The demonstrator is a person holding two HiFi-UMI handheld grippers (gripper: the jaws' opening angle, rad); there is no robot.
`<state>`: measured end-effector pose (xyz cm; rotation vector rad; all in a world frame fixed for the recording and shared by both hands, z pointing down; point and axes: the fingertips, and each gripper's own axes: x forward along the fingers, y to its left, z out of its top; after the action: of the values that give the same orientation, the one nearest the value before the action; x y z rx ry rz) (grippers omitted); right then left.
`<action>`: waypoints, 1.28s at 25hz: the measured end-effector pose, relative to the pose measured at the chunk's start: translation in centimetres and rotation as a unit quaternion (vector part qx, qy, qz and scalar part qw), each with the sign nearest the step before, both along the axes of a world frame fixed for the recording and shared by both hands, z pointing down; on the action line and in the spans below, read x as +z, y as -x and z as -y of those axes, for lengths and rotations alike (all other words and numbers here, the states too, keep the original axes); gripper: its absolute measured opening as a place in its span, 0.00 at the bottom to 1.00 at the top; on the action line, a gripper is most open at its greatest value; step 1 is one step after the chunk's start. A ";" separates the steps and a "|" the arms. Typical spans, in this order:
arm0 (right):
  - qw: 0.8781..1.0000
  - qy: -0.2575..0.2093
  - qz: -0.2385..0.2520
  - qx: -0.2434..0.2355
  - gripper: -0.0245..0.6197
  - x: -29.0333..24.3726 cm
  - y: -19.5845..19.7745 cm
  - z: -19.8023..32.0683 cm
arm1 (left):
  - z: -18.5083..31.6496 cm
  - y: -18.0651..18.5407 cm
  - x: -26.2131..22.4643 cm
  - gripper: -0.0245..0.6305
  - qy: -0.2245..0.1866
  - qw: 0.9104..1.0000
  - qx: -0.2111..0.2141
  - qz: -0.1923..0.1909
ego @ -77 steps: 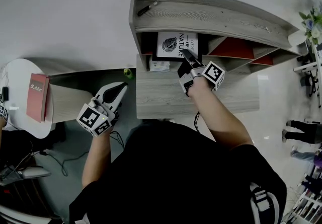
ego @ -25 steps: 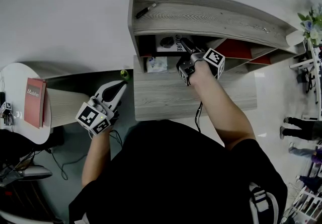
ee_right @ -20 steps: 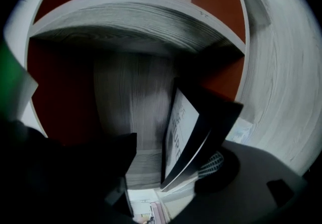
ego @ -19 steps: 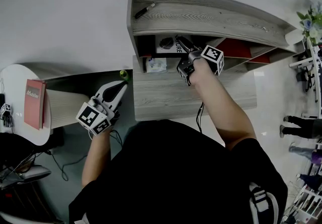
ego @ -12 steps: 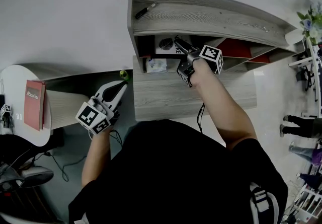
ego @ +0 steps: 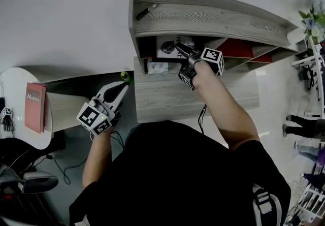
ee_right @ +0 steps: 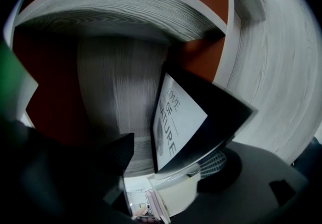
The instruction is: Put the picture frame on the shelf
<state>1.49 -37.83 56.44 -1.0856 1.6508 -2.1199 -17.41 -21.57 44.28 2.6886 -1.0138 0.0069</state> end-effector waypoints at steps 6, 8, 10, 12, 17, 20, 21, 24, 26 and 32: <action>1.000 0.008 0.000 -0.013 0.65 1.2 0.8 0.2 | 0.0 0.2 0.0 0.07 0.002 1.000 0.000 -0.009; 1.000 0.009 -0.001 -0.012 0.66 1.6 0.9 0.4 | 0.0 0.4 0.0 0.07 0.004 1.000 -0.001 -0.012; 1.000 0.008 -0.003 -0.009 0.67 2.0 0.8 0.7 | 0.0 0.5 0.0 0.07 0.005 1.000 -0.001 -0.014; 1.000 0.006 -0.007 -0.007 0.68 2.3 0.7 1.0 | 0.1 0.6 0.1 0.07 0.006 1.000 -0.002 -0.015; 1.000 -0.008 -0.007 0.008 0.69 2.1 0.2 2.0 | 0.3 0.8 0.2 0.07 0.007 1.000 -0.001 -0.019; 1.000 -0.017 -0.005 0.012 0.70 1.9 0.1 2.5 | 0.5 0.8 0.2 0.07 0.008 1.000 0.000 -0.020; 1.000 -0.019 -0.003 0.013 0.70 1.9 0.2 2.6 | 0.5 0.7 0.2 0.07 0.008 1.000 0.001 -0.020; 1.000 -0.024 0.001 0.013 0.70 1.9 0.2 2.6 | 0.7 0.7 0.3 0.07 0.008 1.000 0.003 -0.021; 1.000 -0.026 0.002 0.011 0.70 1.9 0.2 2.5 | 0.8 0.7 0.3 0.07 0.008 1.000 0.003 -0.020; 1.000 -0.028 0.009 0.005 0.70 1.7 0.3 1.8 | 0.9 0.3 0.3 0.07 0.009 1.000 0.004 -0.019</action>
<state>1.23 -39.58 58.18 -1.0510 1.6832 -2.0583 -17.74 -22.49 44.55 2.6670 -0.9872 -0.0321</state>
